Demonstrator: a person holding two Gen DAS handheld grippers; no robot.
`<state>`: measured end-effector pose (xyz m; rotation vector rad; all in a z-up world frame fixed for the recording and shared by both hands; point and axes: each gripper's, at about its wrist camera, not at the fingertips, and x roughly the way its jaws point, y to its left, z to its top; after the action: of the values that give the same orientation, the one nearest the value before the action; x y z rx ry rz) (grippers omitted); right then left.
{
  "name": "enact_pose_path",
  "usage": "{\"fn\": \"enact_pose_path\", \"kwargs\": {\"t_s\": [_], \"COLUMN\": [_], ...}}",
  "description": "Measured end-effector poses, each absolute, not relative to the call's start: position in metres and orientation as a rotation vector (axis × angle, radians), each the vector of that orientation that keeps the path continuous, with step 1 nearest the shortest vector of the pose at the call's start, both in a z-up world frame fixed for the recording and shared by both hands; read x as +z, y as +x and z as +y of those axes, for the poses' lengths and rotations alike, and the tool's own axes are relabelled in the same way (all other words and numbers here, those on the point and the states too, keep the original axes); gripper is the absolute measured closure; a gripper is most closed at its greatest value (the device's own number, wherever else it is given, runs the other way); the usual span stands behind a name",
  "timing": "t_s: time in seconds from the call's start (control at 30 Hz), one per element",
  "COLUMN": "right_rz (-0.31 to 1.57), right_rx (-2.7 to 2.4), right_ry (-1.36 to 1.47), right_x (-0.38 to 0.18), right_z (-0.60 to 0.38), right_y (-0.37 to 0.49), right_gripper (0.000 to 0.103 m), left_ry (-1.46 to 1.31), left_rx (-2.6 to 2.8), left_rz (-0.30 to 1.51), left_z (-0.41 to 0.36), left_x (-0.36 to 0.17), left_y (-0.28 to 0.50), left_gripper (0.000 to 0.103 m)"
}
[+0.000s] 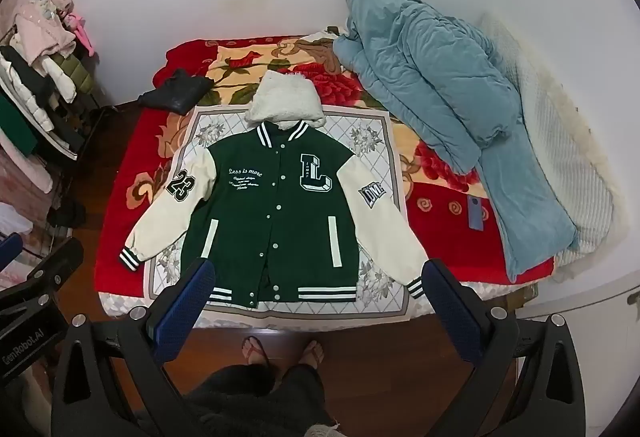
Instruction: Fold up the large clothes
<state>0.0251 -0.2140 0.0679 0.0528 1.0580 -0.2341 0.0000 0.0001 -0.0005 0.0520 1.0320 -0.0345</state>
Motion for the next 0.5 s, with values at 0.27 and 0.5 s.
{"fn": "enact_pose_path", "kwargs": {"t_s": [0.27, 0.5], "right_rz": [1.059, 1.058], "right_rx": [-0.226, -0.235], "right_ry": [0.056, 0.052], "right_x": [0.0695, 0.0697], "right_z": [-0.2162, -0.2153], "right_y": [0.024, 0.0241], "right_gripper": [0.0, 0.0], "left_ry": [0.059, 0.056], "left_rx": [-0.034, -0.035], "left_rz": [1.037, 1.037], "left_z": [-0.0001, 0.0006], "left_x": [-0.0009, -0.0014], "left_y": [0.0003, 0.0005], "left_gripper": [0.0, 0.0]}}
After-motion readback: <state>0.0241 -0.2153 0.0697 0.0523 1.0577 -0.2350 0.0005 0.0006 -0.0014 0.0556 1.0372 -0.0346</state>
